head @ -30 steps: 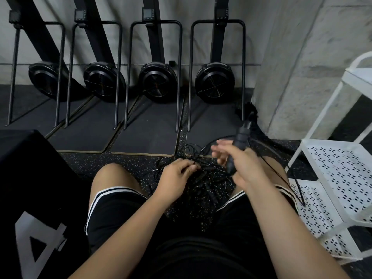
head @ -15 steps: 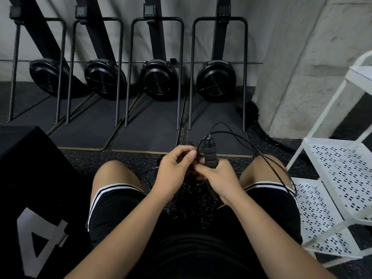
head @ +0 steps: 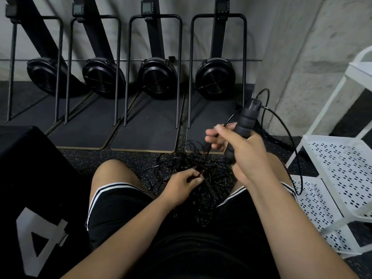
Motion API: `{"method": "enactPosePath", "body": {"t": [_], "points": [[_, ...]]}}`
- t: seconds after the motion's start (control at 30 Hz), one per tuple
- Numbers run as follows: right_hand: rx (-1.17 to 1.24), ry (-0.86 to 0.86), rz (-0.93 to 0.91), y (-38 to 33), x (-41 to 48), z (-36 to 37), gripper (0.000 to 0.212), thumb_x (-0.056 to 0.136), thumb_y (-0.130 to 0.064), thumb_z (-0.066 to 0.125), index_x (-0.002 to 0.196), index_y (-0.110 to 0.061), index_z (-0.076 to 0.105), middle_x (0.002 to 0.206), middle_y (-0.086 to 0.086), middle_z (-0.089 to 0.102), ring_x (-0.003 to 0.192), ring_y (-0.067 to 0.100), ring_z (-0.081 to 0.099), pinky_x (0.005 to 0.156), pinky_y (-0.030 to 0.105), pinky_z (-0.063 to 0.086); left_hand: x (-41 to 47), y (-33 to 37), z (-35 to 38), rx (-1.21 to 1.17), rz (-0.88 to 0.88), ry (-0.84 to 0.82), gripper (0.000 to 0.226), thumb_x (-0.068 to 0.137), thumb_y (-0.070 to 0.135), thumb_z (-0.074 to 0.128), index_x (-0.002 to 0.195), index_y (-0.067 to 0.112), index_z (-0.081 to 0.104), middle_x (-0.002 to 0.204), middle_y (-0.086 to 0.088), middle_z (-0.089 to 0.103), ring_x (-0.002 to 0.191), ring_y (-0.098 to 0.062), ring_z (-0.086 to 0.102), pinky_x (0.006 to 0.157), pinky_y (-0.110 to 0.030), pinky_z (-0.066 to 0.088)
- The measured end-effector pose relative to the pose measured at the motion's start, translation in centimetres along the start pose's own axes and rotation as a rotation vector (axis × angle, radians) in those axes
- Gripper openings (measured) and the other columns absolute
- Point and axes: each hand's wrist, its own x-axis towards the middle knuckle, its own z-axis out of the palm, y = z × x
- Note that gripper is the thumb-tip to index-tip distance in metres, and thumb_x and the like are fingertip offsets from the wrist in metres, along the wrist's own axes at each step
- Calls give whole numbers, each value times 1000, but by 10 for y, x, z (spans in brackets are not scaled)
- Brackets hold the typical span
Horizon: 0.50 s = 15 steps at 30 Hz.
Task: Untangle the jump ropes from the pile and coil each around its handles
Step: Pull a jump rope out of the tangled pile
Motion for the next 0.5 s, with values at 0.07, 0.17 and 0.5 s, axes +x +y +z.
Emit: {"method": "enactPosePath", "body": {"t": [0.07, 0.17, 0.5], "points": [[38, 13, -6, -5, 1, -2, 7, 101, -6, 70, 103, -5, 63, 104, 24, 79, 95, 36, 79, 73, 31, 62, -2, 5, -3, 20, 2, 50, 10, 100, 41, 73, 98, 32, 74, 81, 23, 71, 77, 6, 62, 69, -15, 43], [63, 47, 12, -6, 3, -6, 10, 101, -8, 71, 105, -6, 61, 106, 24, 79, 96, 35, 79, 75, 32, 61, -8, 20, -9, -66, 33, 65, 21, 97, 54, 72, 95, 34, 75, 80, 16, 71, 73, 4, 60, 68, -15, 44], [40, 5, 94, 11, 0, 6, 10, 101, -7, 71, 96, -9, 63, 103, 24, 80, 94, 34, 80, 74, 32, 60, 8, 47, -6, -141, 224, 181, 18, 102, 42, 69, 94, 26, 75, 85, 1, 76, 79, -19, 70, 78, -47, 59]]}}
